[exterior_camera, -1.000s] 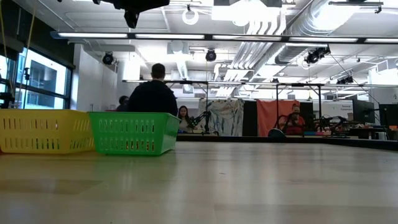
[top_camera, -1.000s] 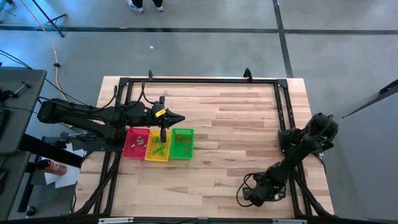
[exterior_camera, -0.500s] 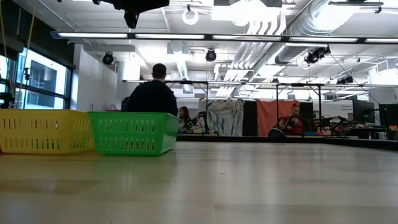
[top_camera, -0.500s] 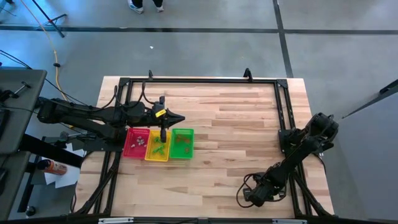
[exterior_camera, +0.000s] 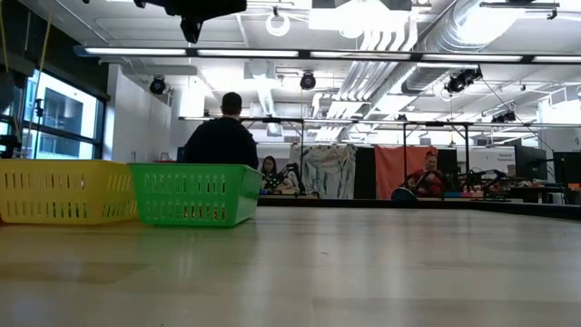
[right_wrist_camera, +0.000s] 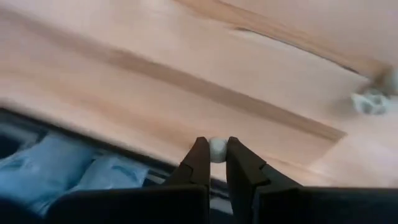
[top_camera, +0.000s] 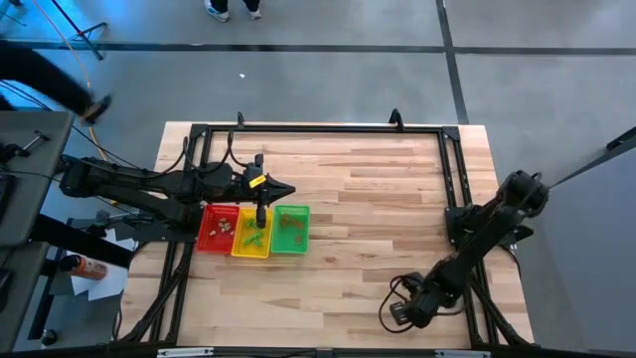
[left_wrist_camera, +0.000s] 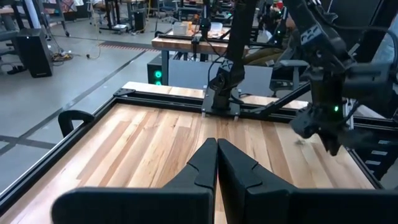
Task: Sort Halloween decoration
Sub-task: Put the white skull toy into the red bin
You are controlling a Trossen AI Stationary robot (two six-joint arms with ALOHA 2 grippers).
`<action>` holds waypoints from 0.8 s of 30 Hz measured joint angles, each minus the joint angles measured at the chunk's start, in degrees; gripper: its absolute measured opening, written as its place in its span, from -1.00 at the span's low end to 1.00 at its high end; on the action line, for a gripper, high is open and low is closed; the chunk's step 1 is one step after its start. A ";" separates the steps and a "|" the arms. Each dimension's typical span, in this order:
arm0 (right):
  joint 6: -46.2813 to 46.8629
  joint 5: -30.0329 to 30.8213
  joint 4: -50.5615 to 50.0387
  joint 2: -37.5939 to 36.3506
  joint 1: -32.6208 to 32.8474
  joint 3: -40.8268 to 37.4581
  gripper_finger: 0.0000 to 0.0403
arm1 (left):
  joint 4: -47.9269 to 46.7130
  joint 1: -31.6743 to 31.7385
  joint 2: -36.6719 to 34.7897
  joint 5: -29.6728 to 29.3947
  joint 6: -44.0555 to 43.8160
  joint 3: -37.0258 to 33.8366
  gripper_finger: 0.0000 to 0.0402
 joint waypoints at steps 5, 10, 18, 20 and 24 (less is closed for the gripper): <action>-9.59 9.16 0.02 -6.49 -2.55 0.02 -0.94 | 0.60 0.00 0.00 0.01 -0.01 0.00 -1.00; -26.98 17.83 0.83 -12.47 -9.15 0.11 -0.94 | 2.51 0.00 0.00 0.00 -1.52 0.02 -1.00; -66.51 21.40 13.38 -16.23 -24.71 0.11 -0.94 | 5.90 0.00 0.00 2.09 -7.48 0.04 -1.00; -77.00 21.34 19.18 -16.22 -28.08 0.12 -0.94 | 6.83 -0.02 0.00 3.60 -9.17 0.04 -1.00; -92.65 20.90 30.34 -16.16 -34.04 0.15 -0.94 | 9.14 -0.02 0.00 6.29 -13.11 0.04 -1.00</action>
